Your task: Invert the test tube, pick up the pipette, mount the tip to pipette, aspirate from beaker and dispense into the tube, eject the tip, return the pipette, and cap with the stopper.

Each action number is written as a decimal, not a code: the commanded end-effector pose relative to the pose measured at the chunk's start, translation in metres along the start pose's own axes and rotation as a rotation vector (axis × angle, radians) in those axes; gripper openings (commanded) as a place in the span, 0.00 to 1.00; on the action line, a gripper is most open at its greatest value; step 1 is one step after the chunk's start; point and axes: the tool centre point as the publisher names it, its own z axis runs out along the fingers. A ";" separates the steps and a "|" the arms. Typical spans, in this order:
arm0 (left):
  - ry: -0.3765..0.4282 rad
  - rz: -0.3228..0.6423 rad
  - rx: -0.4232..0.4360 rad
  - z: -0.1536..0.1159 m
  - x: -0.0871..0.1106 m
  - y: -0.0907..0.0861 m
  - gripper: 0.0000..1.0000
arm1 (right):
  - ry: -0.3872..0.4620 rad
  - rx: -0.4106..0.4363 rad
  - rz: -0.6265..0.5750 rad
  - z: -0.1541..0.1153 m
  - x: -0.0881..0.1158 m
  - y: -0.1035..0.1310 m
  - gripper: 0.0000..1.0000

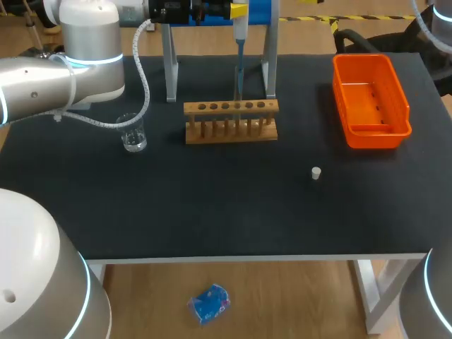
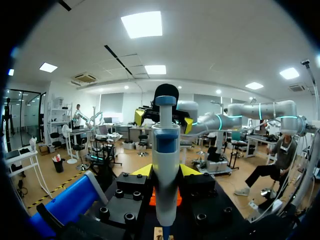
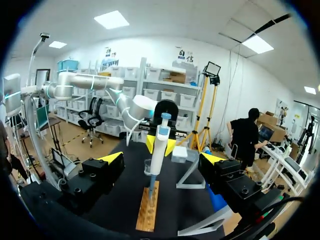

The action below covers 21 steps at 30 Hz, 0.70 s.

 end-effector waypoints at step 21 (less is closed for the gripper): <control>-0.002 0.001 0.000 0.001 0.001 0.000 0.00 | 0.075 -0.114 0.019 0.019 -0.018 0.029 1.00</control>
